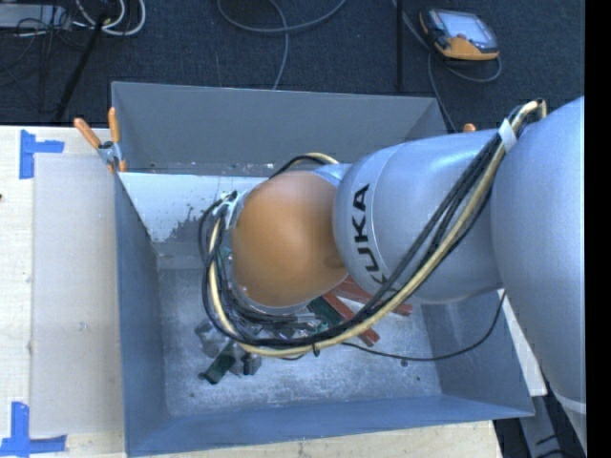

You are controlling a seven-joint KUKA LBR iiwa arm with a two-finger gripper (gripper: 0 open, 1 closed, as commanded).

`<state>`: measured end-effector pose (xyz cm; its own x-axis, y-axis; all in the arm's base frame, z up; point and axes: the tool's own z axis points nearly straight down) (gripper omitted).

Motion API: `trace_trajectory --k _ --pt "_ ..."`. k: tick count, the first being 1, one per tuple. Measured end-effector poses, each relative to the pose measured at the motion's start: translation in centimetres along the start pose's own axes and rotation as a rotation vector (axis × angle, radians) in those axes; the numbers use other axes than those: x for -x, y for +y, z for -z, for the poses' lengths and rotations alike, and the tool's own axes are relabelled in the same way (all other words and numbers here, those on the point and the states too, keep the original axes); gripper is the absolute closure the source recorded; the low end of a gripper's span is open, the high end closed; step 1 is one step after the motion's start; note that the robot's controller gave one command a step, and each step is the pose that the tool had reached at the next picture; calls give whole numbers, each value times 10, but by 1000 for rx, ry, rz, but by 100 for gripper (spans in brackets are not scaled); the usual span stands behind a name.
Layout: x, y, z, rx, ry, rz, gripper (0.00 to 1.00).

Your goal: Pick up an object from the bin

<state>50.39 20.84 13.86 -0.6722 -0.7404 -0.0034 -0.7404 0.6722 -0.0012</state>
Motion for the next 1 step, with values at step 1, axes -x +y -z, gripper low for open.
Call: trace_trajectory --k 1 --pt "0 0 0 3 3 -5 100"
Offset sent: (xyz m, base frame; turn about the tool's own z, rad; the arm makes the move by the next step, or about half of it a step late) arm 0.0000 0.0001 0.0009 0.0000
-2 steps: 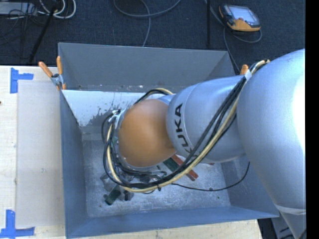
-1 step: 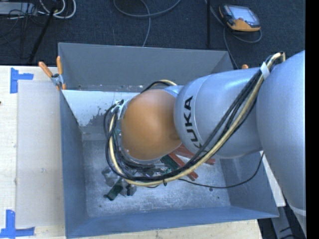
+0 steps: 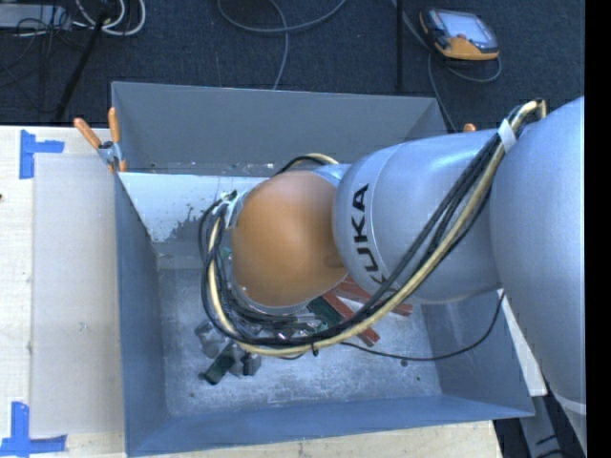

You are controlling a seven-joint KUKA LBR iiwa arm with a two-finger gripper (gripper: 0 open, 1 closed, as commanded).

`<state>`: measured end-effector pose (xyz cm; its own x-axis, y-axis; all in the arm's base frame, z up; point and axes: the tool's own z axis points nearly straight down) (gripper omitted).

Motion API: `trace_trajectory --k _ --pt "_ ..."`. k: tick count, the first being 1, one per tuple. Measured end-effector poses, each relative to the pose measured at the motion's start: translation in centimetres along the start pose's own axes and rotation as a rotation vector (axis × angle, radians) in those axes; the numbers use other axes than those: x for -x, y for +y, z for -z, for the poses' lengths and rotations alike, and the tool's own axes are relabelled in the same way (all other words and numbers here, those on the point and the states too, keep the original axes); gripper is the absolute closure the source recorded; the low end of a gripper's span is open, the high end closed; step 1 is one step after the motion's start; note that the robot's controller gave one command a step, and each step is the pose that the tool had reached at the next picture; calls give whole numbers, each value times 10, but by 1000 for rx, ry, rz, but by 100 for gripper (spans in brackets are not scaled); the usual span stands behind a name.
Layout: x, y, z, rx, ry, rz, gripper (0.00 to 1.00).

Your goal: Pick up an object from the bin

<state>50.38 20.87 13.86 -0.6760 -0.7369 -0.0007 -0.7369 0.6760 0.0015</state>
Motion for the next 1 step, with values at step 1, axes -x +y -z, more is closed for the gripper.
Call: trace_trajectory --k 1 --pt "0 0 10 -1 -1 -6 100"
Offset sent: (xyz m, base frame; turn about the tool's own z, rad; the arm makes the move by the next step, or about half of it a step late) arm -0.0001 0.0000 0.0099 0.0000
